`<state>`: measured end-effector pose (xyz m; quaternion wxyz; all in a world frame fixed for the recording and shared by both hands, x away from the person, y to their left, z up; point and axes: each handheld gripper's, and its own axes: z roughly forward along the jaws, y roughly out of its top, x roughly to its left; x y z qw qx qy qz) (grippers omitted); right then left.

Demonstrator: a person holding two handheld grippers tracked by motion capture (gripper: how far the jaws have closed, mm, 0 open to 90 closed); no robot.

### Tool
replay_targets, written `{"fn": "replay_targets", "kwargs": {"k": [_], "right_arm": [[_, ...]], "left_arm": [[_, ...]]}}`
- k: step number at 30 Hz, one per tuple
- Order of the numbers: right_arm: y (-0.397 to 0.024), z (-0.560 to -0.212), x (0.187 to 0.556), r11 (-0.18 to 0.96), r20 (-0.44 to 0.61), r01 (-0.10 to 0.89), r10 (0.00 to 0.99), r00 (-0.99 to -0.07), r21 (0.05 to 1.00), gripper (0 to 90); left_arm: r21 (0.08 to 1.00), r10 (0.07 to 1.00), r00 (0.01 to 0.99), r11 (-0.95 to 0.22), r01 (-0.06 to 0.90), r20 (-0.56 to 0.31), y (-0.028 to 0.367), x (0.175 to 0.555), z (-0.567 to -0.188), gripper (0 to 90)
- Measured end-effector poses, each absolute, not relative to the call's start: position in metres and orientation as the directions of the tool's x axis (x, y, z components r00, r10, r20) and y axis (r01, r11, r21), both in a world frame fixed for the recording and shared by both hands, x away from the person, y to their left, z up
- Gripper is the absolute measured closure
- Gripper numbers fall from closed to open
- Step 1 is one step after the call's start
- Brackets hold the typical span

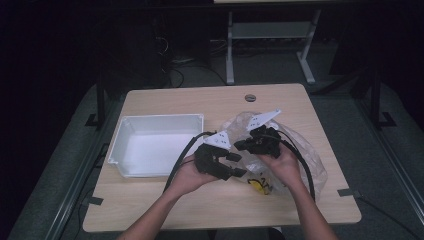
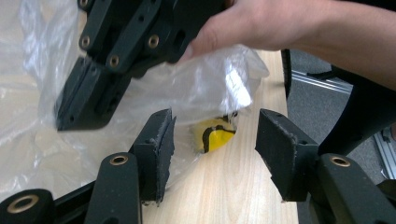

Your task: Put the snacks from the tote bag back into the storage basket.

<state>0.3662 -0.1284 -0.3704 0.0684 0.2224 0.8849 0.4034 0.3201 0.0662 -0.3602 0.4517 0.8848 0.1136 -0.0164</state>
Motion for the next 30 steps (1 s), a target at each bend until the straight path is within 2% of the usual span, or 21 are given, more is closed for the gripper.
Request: {"fn": "replay_targets", "kwargs": {"k": [10, 12, 13, 14, 19, 21, 30], "right_arm": [[-0.125, -0.37, 0.367, 0.557, 0.088, 0.355, 0.448, -0.89, 0.751, 88.7], [-0.125, -0.37, 0.367, 0.554, 0.086, 0.35, 0.446, -0.891, 0.756, 88.7], [-0.125, -0.37, 0.367, 0.552, 0.087, 0.351, 0.447, -0.89, 0.757, 88.7], [-0.125, -0.369, 0.368, 0.545, 0.094, 0.357, 0.45, -0.888, 0.759, 88.5], [-0.127, -0.368, 0.367, 0.539, 0.099, 0.357, 0.448, -0.888, 0.763, 85.7], [-0.128, -0.367, 0.365, 0.535, 0.103, 0.359, 0.448, -0.888, 0.765, 83.6], [-0.147, -0.364, 0.358, 0.497, 0.116, 0.355, 0.449, -0.886, 0.791, 78.4]], "left_arm": [[0.783, 0.181, 0.976, -0.586, 0.208, -0.123, 0.055, 0.322, -0.362, 46.4], [0.781, 0.192, 0.973, -0.585, 0.216, -0.126, 0.052, 0.324, -0.364, 53.0], [0.777, 0.198, 0.973, -0.592, 0.214, -0.117, 0.051, 0.324, -0.365, 53.0], [0.773, 0.212, 0.972, -0.598, 0.214, -0.106, 0.049, 0.323, -0.367, 62.4], [0.767, 0.215, 0.974, -0.612, 0.194, -0.075, 0.046, 0.324, -0.368, 86.1], [0.765, 0.218, 0.971, -0.609, 0.21, -0.092, 0.047, 0.324, -0.369, 89.0], [0.749, 0.212, 0.975, -0.634, 0.191, -0.07, 0.047, 0.327, -0.369, 89.7]]}}
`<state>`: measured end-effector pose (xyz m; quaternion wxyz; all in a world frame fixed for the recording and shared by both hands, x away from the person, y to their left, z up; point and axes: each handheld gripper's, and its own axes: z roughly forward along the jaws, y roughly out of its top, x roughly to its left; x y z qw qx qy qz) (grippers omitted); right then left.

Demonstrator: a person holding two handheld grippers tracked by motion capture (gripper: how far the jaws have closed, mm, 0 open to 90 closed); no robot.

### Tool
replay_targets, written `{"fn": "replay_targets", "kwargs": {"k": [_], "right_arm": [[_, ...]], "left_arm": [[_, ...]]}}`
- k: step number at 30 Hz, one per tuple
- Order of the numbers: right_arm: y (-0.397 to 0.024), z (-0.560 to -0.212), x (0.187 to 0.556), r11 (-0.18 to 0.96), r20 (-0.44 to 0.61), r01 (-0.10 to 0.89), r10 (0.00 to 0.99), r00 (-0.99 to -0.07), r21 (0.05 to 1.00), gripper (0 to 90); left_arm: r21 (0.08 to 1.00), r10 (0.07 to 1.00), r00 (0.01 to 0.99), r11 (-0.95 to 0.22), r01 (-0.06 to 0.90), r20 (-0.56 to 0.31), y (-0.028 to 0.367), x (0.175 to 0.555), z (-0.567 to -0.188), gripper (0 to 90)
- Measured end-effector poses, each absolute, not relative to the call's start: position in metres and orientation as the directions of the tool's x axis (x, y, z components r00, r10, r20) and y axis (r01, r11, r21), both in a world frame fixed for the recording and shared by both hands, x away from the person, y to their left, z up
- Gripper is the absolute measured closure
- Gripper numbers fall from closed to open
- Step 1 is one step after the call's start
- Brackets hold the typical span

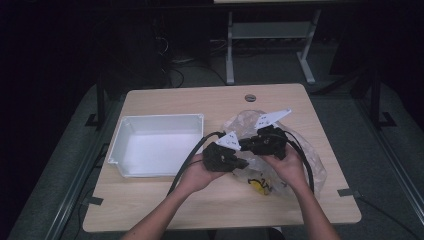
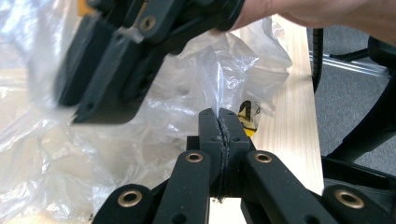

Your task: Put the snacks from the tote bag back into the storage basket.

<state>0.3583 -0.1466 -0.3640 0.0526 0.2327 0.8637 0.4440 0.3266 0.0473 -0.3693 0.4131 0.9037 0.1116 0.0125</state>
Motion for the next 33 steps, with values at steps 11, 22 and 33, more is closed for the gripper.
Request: {"fn": "replay_targets", "kwargs": {"k": [11, 22, 33], "right_arm": [[-0.176, -0.362, 0.346, 0.477, 0.138, 0.369, 0.451, -0.882, 0.798, 73.0], [-0.204, -0.355, 0.328, 0.464, 0.135, 0.364, 0.456, -0.88, 0.808, 67.9], [-0.251, -0.337, 0.311, 0.425, 0.102, 0.356, 0.514, -0.852, 0.832, 57.3]], "left_arm": [[0.739, 0.22, 0.973, -0.644, 0.197, -0.068, 0.051, 0.33, -0.371, 89.8], [0.741, 0.249, 0.965, -0.632, 0.227, -0.083, 0.058, 0.335, -0.371, 89.8], [0.738, 0.28, 0.955, -0.624, 0.256, -0.094, 0.068, 0.345, -0.37, 89.8]]}}
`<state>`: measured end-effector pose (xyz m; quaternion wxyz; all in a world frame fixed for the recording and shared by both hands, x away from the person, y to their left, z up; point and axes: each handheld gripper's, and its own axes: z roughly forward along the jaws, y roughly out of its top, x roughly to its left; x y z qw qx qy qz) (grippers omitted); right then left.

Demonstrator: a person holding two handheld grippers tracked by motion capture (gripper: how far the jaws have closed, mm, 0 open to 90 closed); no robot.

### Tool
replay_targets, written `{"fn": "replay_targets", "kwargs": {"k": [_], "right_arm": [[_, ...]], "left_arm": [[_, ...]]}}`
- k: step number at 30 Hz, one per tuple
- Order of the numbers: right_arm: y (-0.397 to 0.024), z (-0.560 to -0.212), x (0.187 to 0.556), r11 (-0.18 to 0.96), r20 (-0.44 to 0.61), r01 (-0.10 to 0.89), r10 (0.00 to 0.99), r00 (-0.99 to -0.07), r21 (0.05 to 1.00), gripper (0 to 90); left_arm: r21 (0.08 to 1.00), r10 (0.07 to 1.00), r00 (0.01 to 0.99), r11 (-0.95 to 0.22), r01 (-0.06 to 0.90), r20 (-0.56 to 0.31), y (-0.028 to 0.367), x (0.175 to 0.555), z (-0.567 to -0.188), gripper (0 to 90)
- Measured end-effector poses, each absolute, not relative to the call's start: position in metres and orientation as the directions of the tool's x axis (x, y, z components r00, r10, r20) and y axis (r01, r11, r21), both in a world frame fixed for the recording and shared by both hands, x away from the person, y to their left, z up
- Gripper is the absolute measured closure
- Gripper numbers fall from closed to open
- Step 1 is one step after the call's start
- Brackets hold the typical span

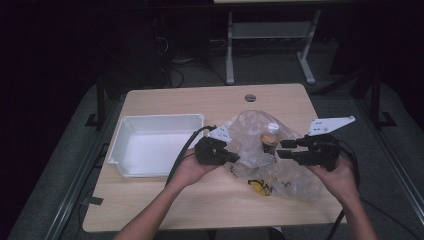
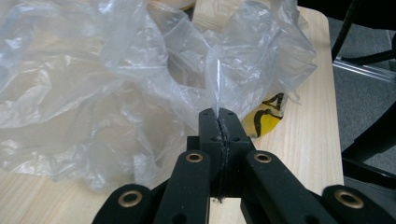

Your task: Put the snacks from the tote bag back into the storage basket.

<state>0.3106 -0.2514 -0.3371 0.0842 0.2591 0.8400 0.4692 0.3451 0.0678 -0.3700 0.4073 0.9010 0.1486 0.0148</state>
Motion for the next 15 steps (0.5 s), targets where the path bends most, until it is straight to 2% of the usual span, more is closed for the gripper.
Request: {"fn": "replay_targets", "kwargs": {"k": [7, 9, 15], "right_arm": [[-0.27, -0.334, 0.317, 0.416, 0.062, 0.343, 0.558, -0.828, 0.842, 50.2], [-0.277, -0.334, 0.327, 0.418, 0.054, 0.348, 0.573, -0.818, 0.839, 46.4], [-0.284, -0.339, 0.352, 0.447, 0.052, 0.361, 0.569, -0.821, 0.819, 42.4]], "left_arm": [[0.733, 0.29, 0.952, -0.626, 0.267, -0.098, 0.07, 0.349, -0.37, 89.8], [0.734, 0.294, 0.951, -0.625, 0.267, -0.096, 0.07, 0.352, -0.369, 89.8], [0.734, 0.3, 0.949, -0.623, 0.271, -0.096, 0.07, 0.358, -0.365, 89.9]]}}
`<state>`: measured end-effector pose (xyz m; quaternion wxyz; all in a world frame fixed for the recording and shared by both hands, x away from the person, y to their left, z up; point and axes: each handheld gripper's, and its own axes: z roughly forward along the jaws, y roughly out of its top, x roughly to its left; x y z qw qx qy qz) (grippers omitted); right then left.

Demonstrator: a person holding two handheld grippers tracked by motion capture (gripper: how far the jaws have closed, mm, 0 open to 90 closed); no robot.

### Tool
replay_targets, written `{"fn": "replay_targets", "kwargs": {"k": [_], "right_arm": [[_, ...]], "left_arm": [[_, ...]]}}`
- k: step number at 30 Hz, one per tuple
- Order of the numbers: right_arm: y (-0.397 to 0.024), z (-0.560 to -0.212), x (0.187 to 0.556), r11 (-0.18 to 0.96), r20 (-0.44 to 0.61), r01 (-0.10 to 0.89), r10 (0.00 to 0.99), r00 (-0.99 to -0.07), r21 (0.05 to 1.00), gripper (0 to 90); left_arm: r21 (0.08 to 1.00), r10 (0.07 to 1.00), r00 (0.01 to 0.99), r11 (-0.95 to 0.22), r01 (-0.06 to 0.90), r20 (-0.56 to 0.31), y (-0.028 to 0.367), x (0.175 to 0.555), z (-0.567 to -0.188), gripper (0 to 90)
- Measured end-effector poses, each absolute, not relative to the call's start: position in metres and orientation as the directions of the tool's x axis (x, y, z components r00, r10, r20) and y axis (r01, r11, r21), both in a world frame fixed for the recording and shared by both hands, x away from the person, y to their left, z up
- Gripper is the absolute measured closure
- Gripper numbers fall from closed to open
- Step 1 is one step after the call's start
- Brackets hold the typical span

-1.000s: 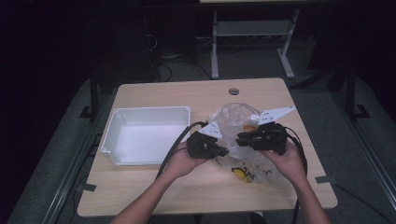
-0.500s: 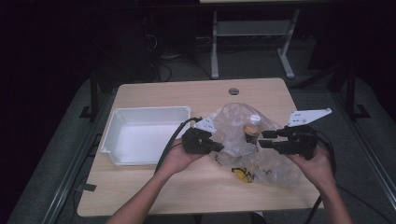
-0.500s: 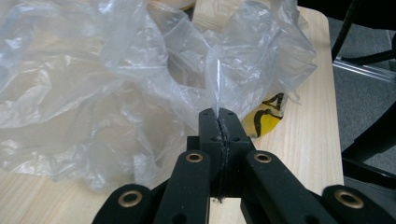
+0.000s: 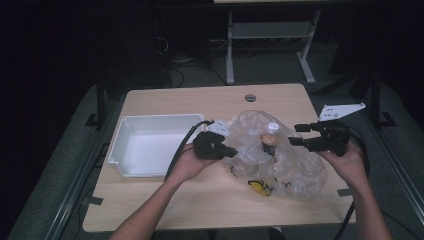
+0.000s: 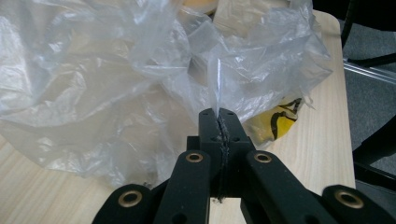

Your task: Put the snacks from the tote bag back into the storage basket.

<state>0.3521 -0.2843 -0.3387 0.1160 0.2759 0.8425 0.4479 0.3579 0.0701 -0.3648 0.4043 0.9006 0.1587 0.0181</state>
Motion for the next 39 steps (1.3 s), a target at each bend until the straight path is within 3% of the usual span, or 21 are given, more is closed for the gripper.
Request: {"fn": "replay_targets", "kwargs": {"k": [4, 10, 11, 17, 21, 29, 39], "right_arm": [[-0.283, -0.343, 0.368, 0.482, 0.059, 0.372, 0.547, -0.835, 0.794, 42.7], [-0.281, -0.347, 0.383, 0.511, 0.073, 0.374, 0.515, -0.854, 0.774, 52.1], [-0.279, -0.348, 0.386, 0.516, 0.072, 0.369, 0.506, -0.86, 0.773, 58.4], [-0.281, -0.352, 0.393, 0.516, 0.102, 0.39, 0.499, -0.86, 0.763, 72.4], [-0.285, -0.348, 0.397, 0.501, 0.129, 0.408, 0.501, -0.856, 0.763, 87.8], [-0.286, -0.331, 0.412, 0.483, 0.12, 0.416, 0.531, -0.839, 0.771, 89.9], [-0.287, -0.347, 0.436, 0.435, 0.167, 0.493, 0.599, -0.783, 0.753, 89.9]], "left_arm": [[0.73, 0.292, 0.952, -0.629, 0.267, -0.097, 0.069, 0.365, -0.363, 89.9], [0.732, 0.292, 0.951, -0.626, 0.268, -0.098, 0.069, 0.371, -0.358, 89.9], [0.734, 0.296, 0.95, -0.623, 0.27, -0.098, 0.069, 0.373, -0.355, 89.9], [0.736, 0.306, 0.947, -0.618, 0.274, -0.096, 0.072, 0.378, -0.352, 89.9], [0.737, 0.316, 0.945, -0.616, 0.276, -0.09, 0.076, 0.382, -0.351, 89.9], [0.727, 0.352, 0.932, -0.618, 0.297, -0.081, 0.08, 0.392, -0.352, 90.0], [0.689, 0.391, 0.918, -0.649, 0.324, -0.063, 0.086, 0.403, -0.364, 90.0]]}}
